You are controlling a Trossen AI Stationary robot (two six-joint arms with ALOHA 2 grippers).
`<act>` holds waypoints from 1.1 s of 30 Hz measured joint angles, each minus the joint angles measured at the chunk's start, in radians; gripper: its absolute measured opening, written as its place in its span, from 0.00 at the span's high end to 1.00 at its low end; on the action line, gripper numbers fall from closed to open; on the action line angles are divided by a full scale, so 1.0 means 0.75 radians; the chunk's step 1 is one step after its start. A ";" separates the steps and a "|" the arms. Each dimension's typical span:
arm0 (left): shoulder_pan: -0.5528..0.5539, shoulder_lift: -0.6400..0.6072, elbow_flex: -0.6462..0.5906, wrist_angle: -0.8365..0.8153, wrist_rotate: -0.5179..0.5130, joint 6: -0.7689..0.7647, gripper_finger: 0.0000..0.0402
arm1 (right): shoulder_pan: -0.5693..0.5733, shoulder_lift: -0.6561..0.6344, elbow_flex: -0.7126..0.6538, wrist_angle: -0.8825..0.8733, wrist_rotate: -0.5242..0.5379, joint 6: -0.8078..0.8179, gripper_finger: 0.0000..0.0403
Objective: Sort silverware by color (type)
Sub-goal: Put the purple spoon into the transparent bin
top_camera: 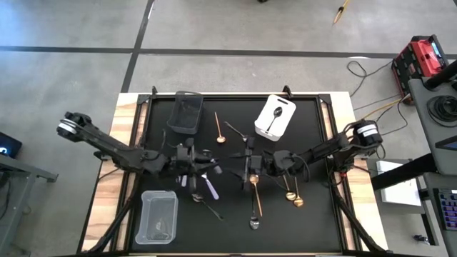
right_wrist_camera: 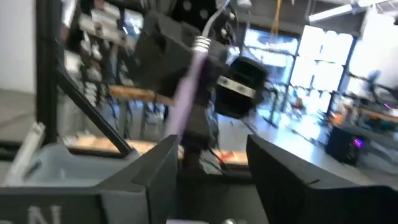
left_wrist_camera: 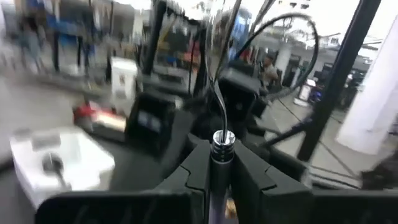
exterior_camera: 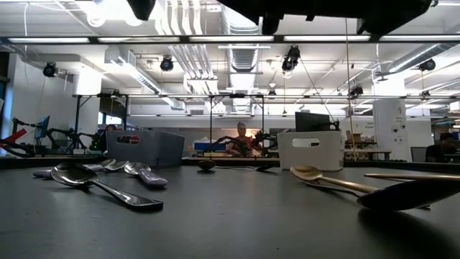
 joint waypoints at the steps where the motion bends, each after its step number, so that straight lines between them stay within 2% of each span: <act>1: -0.007 -0.040 0.000 -0.081 0.001 -0.083 0.95 | -0.001 -0.013 0.000 -0.030 0.027 -0.010 0.53; 8: -0.119 -0.250 0.000 -0.547 0.025 -0.684 0.95 | -0.010 -0.126 0.000 -0.248 0.197 -0.028 0.50; 15: -0.339 -0.294 0.000 -0.642 0.025 -1.251 0.95 | -0.019 -0.207 0.000 -0.310 0.231 -0.077 0.50; 19: -0.505 -0.266 0.000 -0.674 0.053 -1.480 0.95 | -0.020 -0.212 0.000 -0.311 0.231 -0.110 0.50; 22: -0.636 -0.259 0.000 -0.768 0.092 -1.642 0.95 | -0.020 -0.212 0.000 -0.313 0.231 -0.117 0.50; 25: -0.759 -0.263 0.000 -0.906 0.061 -1.793 0.95 | -0.020 -0.212 0.001 -0.314 0.230 -0.118 0.50; 29: -0.853 -0.270 0.000 -1.130 0.022 -2.047 0.95 | -0.020 -0.212 0.000 -0.314 0.229 -0.117 0.50; 33: -0.902 -0.268 0.000 -1.259 0.022 -2.190 0.95 | -0.020 -0.212 0.001 -0.314 0.228 -0.115 0.50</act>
